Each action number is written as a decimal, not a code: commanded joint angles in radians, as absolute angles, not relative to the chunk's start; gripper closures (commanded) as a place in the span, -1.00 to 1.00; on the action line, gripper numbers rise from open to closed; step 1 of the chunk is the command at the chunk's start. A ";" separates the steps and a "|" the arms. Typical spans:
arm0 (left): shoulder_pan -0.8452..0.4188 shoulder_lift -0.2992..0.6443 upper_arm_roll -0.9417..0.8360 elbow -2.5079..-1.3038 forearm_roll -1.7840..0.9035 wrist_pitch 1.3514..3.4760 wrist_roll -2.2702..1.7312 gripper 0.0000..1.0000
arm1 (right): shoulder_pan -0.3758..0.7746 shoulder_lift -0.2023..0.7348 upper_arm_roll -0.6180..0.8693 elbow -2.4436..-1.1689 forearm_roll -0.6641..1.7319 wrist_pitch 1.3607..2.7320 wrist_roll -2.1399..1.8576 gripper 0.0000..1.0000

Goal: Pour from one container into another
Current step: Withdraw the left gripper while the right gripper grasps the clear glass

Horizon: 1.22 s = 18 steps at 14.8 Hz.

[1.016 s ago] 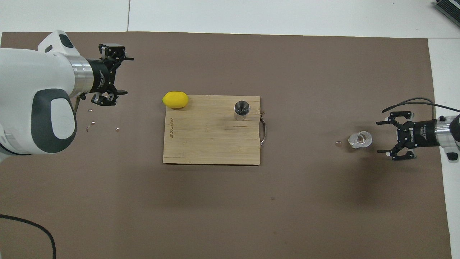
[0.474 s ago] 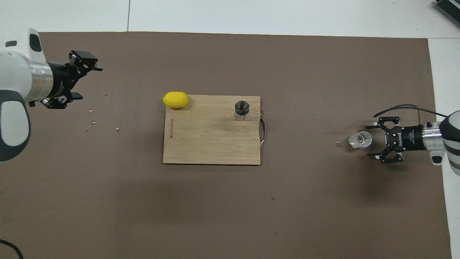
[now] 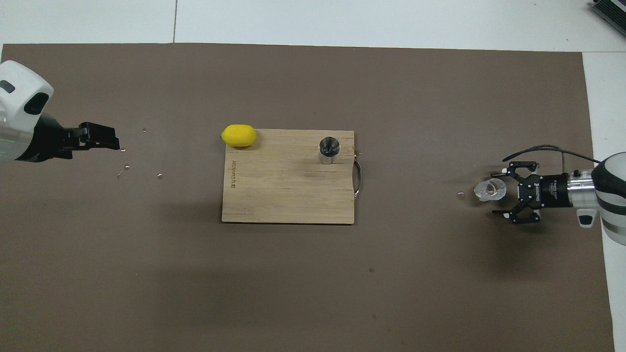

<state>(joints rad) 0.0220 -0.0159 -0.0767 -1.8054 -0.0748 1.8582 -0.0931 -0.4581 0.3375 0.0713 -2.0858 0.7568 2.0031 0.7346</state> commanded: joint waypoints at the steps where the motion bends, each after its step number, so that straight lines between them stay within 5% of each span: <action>1: 0.029 -0.015 -0.086 -1.708 -0.003 1.703 -0.037 -1.00 | -0.448 0.321 0.077 -2.117 0.787 2.042 0.699 -0.98; 5: 0.028 -0.012 -0.087 -1.568 -0.006 1.521 -0.032 -1.00 | -0.437 0.321 0.078 -2.120 0.818 2.062 0.699 -0.97; 10: 0.061 -0.028 -0.123 -1.565 -0.014 1.480 -0.002 -1.00 | -0.417 0.324 0.080 -2.117 0.819 2.063 0.699 -0.81; 13: 0.058 -0.029 -0.121 -1.563 -0.014 1.480 -0.003 -1.00 | -0.417 0.324 0.078 -2.108 0.819 2.059 0.699 -0.37; 16: 0.046 -0.031 -0.123 -1.568 -0.026 1.493 -0.011 -1.00 | -0.417 0.316 0.078 -2.100 0.819 2.054 0.713 0.48; 18: 0.046 -0.029 -0.123 -1.559 -0.037 1.489 -0.012 -1.00 | -0.416 0.310 0.080 -2.091 0.819 2.052 0.729 0.75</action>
<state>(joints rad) 0.0396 -0.0240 -0.1179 -1.5677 -0.0256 1.4967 -0.0211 -0.4121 0.3339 0.0743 -2.0877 0.7847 2.0423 0.7341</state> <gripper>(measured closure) 0.000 0.493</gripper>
